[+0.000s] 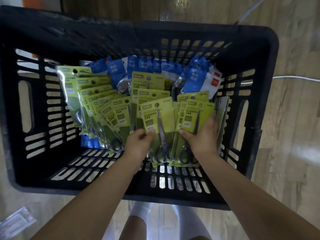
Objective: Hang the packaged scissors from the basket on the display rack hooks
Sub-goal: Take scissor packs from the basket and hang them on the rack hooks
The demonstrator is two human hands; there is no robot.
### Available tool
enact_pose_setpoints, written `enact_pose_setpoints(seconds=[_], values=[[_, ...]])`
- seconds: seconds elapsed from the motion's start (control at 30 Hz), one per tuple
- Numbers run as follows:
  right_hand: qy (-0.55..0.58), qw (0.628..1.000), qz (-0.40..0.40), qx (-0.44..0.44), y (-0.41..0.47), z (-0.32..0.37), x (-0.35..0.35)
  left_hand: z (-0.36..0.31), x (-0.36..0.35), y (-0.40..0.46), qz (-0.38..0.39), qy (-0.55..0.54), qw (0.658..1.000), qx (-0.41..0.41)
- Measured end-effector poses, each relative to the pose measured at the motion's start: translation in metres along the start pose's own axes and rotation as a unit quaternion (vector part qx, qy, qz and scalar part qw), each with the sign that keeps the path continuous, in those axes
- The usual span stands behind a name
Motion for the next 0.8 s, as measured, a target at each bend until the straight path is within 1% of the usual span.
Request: enact_pose_setpoints(seconds=[0.13,0.27,0.4,0.5,0.67,0.73,0.8], values=[[-0.006,1.0,0.007,-0.011,-0.006,0.002,0.0,-0.003,-0.002,-0.007,0.012,-0.021,1.0,-0.002],[0.0,1.0,-0.016,0.017,-0.016,0.008,-0.001,-0.007,-0.004,-0.012,0.023,-0.018,1.0,0.005],[0.02,1.0,-0.017,0.011,-0.015,0.013,0.0,-0.018,-0.002,-0.013,0.003,-0.039,0.999,0.009],[0.061,0.997,0.033,-0.019,-0.007,0.013,0.0,-0.025,-0.002,-0.012,0.005,-0.031,0.999,0.012],[0.127,0.978,0.119,-0.116,0.003,0.01,0.0,-0.03,-0.003,-0.017,0.005,-0.036,0.999,0.02],[0.137,0.971,0.143,-0.131,0.001,0.01,0.001,-0.031,0.0,-0.019,-0.004,-0.039,0.999,0.028],[0.141,0.97,0.151,-0.132,-0.004,0.014,0.004,-0.031,0.005,-0.02,-0.016,-0.049,0.998,0.032]])
Point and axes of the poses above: each hand's wrist, its own y-axis towards the middle knuckle, its own x-axis out of the back of the hand, z = x × y, the point moved 1 cm from there along y, towards the middle knuckle, and after that the axes turned 5 degrees about z, right-handed, at the moved point
